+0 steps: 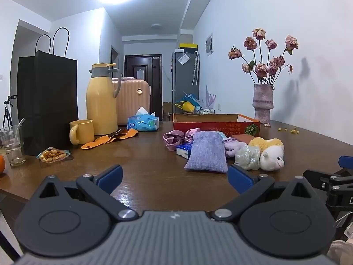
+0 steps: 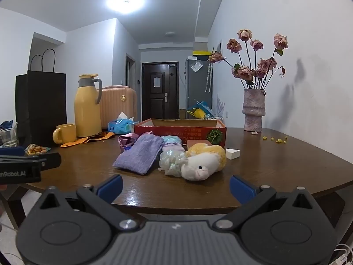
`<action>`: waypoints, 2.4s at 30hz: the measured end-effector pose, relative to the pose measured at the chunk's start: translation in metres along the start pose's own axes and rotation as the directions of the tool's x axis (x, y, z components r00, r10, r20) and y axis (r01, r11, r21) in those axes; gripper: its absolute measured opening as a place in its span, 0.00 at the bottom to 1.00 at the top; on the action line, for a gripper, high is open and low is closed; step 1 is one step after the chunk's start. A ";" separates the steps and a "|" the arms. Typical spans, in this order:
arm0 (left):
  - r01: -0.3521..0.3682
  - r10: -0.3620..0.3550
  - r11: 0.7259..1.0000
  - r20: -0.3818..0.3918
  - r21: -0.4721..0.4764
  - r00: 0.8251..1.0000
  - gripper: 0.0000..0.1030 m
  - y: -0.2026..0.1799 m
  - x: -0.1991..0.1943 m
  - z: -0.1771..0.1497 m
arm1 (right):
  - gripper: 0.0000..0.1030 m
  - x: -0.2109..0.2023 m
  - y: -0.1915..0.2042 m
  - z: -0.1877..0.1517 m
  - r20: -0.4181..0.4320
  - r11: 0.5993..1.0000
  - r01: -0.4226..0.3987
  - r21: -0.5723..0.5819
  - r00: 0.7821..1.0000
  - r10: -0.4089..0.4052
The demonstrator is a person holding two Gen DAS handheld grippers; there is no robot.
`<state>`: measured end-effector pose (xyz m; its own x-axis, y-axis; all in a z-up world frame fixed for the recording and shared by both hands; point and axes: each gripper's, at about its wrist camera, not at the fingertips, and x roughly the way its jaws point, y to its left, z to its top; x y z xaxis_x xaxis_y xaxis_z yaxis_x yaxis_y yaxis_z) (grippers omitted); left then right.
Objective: Organize soft objects
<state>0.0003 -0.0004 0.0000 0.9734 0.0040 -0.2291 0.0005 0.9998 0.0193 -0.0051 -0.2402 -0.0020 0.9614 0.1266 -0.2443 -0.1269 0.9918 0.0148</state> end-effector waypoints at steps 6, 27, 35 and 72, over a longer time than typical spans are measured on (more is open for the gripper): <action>0.001 -0.001 1.000 0.032 -0.006 0.999 1.00 0.000 -0.002 -0.001 | 1.00 0.001 0.000 0.001 0.029 1.000 0.024 0.000 0.999 -0.024; 0.007 -0.008 1.000 0.015 0.025 1.000 1.00 -0.004 -0.001 -0.003 | 1.00 0.006 -0.001 -0.007 0.007 0.999 -0.024 0.041 1.000 0.023; 0.010 -0.011 0.999 0.017 0.031 1.000 1.00 -0.004 -0.002 -0.006 | 1.00 0.009 -0.003 -0.010 -0.015 0.998 -0.013 0.057 1.000 0.014; 0.021 -0.021 0.998 0.000 0.053 1.000 1.00 -0.011 0.001 -0.008 | 1.00 0.010 -0.001 -0.009 -0.025 0.999 -0.008 0.042 1.000 0.009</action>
<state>-0.0004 -0.0112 -0.0080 0.9731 -0.0174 -0.2299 0.0335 0.9972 0.0663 0.0020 -0.2399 -0.0135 0.9538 0.1355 -0.2680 -0.1246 0.9905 0.0573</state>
